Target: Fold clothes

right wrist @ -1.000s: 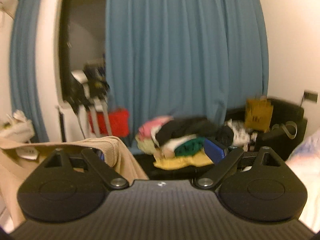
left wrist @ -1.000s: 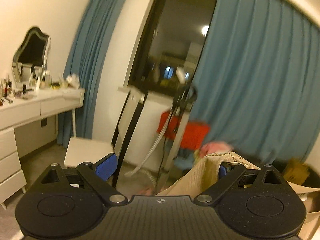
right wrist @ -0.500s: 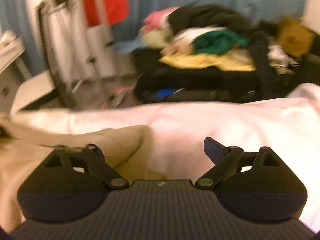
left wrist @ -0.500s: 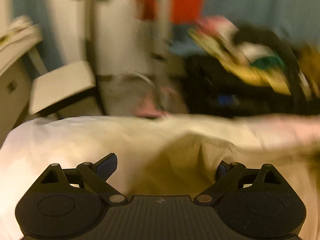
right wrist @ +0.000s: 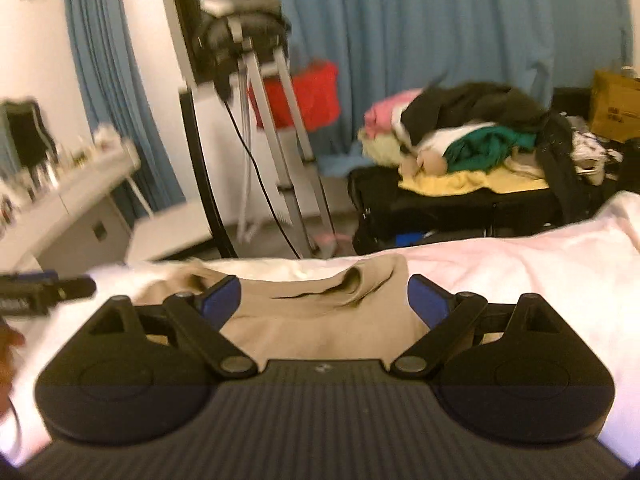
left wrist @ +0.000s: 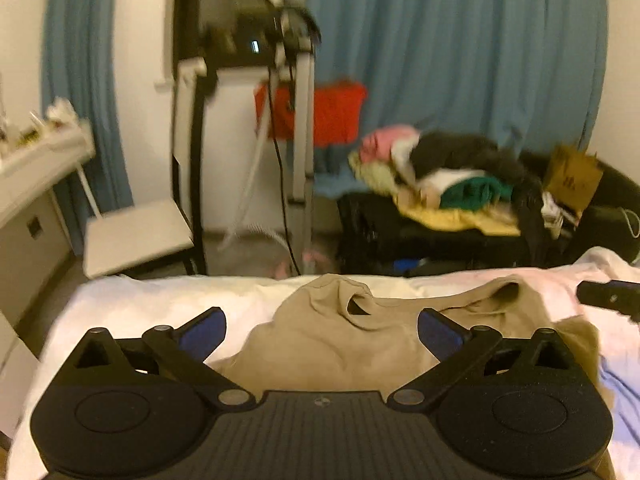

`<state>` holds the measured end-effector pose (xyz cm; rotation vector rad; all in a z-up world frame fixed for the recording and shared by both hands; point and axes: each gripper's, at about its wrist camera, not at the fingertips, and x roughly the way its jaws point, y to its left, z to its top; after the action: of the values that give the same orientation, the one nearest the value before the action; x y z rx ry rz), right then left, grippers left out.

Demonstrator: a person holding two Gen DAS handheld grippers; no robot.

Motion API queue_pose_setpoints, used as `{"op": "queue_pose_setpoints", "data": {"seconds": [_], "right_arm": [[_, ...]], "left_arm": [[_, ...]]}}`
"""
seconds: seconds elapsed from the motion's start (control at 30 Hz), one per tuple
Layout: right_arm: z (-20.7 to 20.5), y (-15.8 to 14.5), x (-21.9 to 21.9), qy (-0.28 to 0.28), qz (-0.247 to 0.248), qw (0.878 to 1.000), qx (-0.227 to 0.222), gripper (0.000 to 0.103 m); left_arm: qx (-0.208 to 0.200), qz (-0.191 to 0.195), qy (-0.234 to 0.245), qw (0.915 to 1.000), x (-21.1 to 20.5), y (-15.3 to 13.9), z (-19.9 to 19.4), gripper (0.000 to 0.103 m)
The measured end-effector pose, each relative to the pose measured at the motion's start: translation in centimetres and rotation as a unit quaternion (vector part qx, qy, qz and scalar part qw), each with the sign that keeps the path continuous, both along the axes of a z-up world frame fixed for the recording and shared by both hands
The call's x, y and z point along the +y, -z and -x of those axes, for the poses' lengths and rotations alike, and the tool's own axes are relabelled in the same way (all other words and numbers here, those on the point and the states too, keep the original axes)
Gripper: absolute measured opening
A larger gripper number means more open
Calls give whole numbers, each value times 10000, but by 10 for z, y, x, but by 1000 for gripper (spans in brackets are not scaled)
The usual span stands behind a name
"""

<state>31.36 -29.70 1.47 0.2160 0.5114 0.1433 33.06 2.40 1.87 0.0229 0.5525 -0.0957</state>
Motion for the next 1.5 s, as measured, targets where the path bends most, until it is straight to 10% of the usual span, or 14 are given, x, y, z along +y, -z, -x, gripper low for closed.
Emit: {"op": "queue_pose_setpoints", "data": {"seconds": [0.2, 0.4, 0.73, 0.9, 1.03, 1.17, 1.37, 1.5], "right_arm": [[125, -28, 17, 200, -116, 9987, -446, 92], [221, -30, 22, 233, -325, 9971, -644, 92], [252, 30, -3, 554, -1367, 9890, -146, 92], [230, 61, -20, 799, -1621, 9835, 79, 92], [202, 84, -33, 952, -1741, 9799, 208, 92], [166, 106, -34, 1097, -1507, 9819, 342, 92], [141, 109, -20, 1094, -954, 9892, 181, 92], [138, 105, -19, 1170, -839, 9895, 92, 92]], "left_arm": [[-366, 496, -314, 9976, 13, 0, 135, 103], [268, 1632, -709, 9837, 47, 39, 210, 100], [957, 3402, -1653, 9207, 129, 86, 174, 89], [842, 3534, -2097, 9078, 150, 114, 122, 82], [710, 3462, -2198, 9093, 160, 126, 71, 69], [811, 2761, -2087, 9347, 156, 122, 21, 63], [1300, 1944, -2118, 9489, 153, 111, -30, 12], [1217, 1431, -2058, 9604, 153, 74, -54, 5]]}}
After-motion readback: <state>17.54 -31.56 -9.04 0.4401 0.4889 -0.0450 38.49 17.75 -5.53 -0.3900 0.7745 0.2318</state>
